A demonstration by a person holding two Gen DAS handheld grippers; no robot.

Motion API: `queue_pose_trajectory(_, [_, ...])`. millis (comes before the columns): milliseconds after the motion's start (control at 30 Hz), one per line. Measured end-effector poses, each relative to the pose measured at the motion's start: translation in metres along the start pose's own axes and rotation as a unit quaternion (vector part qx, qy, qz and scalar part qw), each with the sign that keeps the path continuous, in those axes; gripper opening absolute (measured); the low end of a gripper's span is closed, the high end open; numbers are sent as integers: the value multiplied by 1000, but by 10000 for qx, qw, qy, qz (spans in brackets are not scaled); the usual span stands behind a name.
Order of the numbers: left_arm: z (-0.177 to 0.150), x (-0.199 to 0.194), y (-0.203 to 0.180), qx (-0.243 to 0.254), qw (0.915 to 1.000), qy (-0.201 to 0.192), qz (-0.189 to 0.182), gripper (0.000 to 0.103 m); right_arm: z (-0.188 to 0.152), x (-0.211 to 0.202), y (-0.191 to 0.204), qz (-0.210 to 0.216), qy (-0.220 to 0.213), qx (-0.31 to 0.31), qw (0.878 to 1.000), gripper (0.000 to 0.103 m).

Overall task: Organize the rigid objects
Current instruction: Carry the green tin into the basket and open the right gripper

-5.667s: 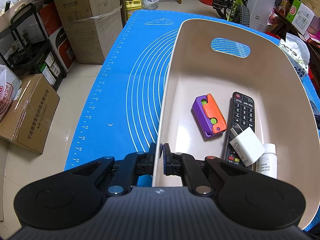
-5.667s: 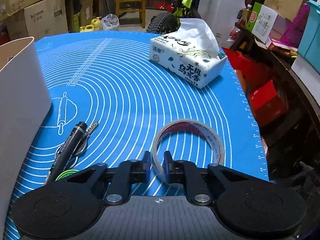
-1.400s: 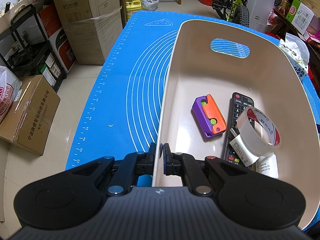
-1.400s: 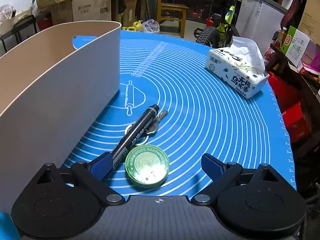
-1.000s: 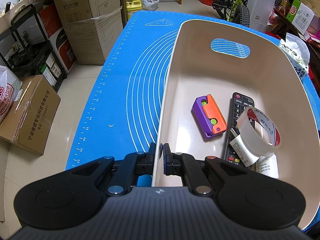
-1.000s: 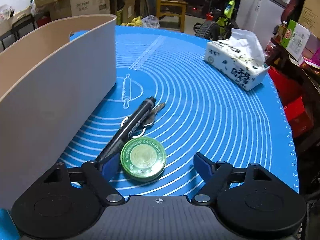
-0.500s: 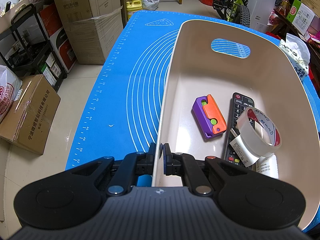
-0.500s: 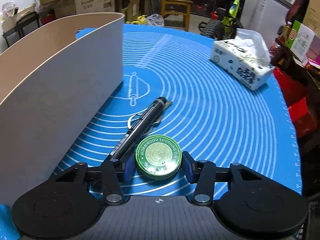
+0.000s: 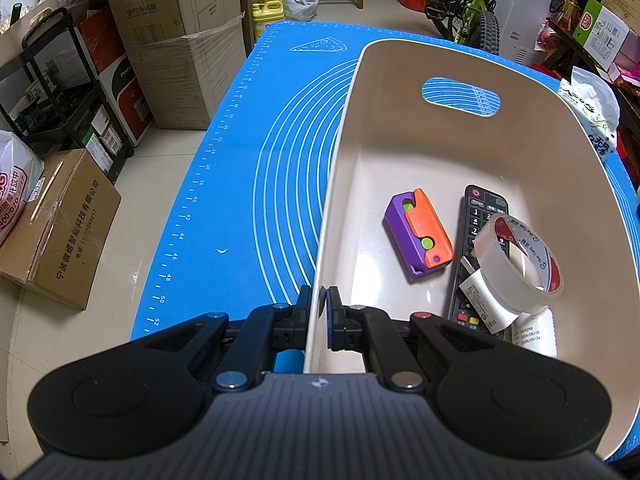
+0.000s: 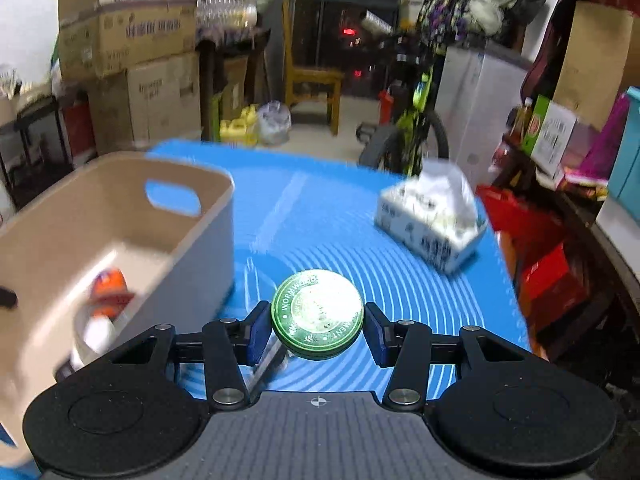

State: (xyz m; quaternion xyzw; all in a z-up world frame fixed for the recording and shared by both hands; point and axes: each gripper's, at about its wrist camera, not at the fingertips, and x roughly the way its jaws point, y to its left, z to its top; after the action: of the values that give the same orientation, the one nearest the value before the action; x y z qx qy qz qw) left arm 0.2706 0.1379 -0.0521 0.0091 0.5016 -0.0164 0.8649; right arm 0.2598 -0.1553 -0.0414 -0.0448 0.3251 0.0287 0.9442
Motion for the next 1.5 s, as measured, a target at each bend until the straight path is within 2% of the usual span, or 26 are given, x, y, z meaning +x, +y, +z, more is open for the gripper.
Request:
queue_pose_trajectory(200, [0, 0, 0, -1, 10000, 0, 4, 8, 22, -21, 24, 195, -452, 48, 9988, 54])
queue_pose_trajectory(433, [0, 0, 0, 0, 10000, 0, 2, 8, 44, -21, 73, 654, -551, -187, 9962, 54])
queue_pose_trajectory(567, [0, 0, 0, 3, 10000, 0, 3, 8, 46, -12, 104, 942, -365, -464, 9938, 54])
queue_pose_trajectory(700, [0, 0, 0, 0, 10000, 0, 1, 8, 41, 2, 137, 1163, 44, -904, 9891, 54])
queue_pose_trajectory(1000, [0, 0, 0, 0, 10000, 1, 3, 8, 23, 30, 186, 1121, 845, -1621, 9767, 54])
queue_pose_trajectory(1200, [0, 0, 1, 2, 10000, 0, 6, 8, 22, 30, 204, 977, 940, -2045, 9694, 54])
queue_pose_trajectory(1333, [0, 0, 1, 6, 10000, -1, 7, 8, 22, 32, 204, 1013, 1093, -1974, 9689, 62])
queue_pose_trajectory(1500, [1, -1, 2, -2, 10000, -6, 0, 8, 24, 24, 188, 1011, 834, -1682, 9770, 75])
